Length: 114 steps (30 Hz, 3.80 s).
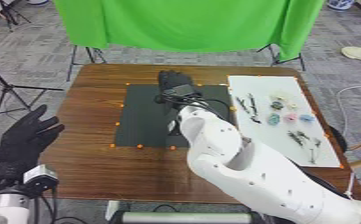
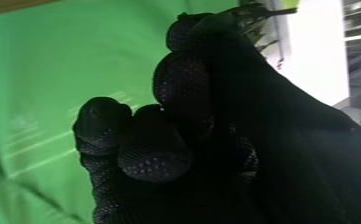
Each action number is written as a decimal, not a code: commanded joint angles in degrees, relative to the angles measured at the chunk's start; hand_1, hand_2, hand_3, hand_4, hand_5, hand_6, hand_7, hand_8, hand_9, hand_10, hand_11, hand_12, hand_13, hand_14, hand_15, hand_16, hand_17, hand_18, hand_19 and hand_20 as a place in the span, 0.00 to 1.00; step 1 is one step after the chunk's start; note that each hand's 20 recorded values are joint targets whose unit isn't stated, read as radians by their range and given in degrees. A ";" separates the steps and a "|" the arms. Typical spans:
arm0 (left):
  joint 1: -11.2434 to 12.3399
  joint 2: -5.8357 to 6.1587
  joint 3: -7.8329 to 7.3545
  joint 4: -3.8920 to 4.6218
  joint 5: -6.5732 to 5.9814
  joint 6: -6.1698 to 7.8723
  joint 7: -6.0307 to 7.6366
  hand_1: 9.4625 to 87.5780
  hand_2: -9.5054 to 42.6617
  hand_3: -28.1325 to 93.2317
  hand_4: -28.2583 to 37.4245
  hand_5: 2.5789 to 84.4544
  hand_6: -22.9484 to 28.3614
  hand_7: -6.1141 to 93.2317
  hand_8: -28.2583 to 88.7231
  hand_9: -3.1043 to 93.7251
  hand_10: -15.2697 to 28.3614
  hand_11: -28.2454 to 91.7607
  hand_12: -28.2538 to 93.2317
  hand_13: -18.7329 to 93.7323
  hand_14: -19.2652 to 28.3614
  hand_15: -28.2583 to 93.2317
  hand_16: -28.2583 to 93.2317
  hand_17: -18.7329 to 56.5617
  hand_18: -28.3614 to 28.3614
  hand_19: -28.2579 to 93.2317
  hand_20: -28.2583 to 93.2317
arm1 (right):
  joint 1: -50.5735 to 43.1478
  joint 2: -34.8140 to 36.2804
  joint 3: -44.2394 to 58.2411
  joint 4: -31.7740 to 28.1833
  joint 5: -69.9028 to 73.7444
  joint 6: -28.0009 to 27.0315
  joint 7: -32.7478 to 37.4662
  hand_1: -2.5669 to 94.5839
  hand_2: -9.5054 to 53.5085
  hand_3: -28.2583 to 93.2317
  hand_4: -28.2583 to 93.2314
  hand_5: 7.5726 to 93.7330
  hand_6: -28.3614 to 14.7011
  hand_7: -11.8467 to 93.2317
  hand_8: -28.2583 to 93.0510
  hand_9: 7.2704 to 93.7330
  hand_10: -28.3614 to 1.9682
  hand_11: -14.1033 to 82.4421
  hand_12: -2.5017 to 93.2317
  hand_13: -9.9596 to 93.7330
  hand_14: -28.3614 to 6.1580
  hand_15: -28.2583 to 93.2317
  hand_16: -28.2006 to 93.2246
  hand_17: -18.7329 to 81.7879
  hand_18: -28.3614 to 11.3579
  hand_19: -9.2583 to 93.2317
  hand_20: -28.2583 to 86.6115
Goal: Arrange flowers
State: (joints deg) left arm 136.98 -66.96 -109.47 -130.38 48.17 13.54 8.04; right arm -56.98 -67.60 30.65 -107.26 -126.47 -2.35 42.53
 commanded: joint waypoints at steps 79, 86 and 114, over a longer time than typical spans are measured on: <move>5.10 -0.88 -0.48 -1.09 0.76 -0.36 2.30 0.16 0.29 0.89 0.06 0.39 0.61 0.21 0.15 0.39 0.81 0.48 0.32 0.39 0.96 0.66 0.16 0.09 0.91 0.69 0.26 | -6.45 1.31 9.83 -5.79 11.82 -8.56 2.25 0.28 0.09 0.94 0.03 0.73 0.46 0.40 0.12 0.64 0.22 0.77 0.26 0.70 0.34 0.95 0.35 0.42 0.00 0.96 0.66; 6.74 -1.88 0.16 -1.65 1.16 -0.47 2.21 0.15 0.29 0.89 0.05 0.39 0.61 0.21 0.15 0.39 0.81 0.47 0.32 0.39 0.96 0.66 0.16 0.09 0.91 0.69 0.26 | -16.37 12.03 17.57 -13.74 10.96 -5.87 4.61 0.27 0.10 0.94 0.03 0.70 0.43 0.38 0.12 0.61 0.19 0.76 0.25 0.68 0.32 0.95 0.34 0.41 0.00 0.95 0.65; 5.37 0.16 4.64 -0.89 2.06 -0.23 3.28 0.16 0.29 0.89 0.06 0.39 0.61 0.21 0.15 0.39 0.81 0.47 0.32 0.39 0.96 0.66 0.16 0.09 0.91 0.68 0.26 | -51.63 31.91 47.58 -19.32 2.40 -0.21 17.39 0.28 0.05 0.94 0.02 0.62 0.31 0.30 0.13 0.52 0.09 0.77 0.23 0.62 0.26 0.97 0.32 0.41 0.00 0.96 0.64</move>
State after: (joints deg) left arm 142.11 -66.97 -105.21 -131.57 50.01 13.05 11.16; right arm -102.59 -38.11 74.50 -127.33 -121.53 -2.50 56.51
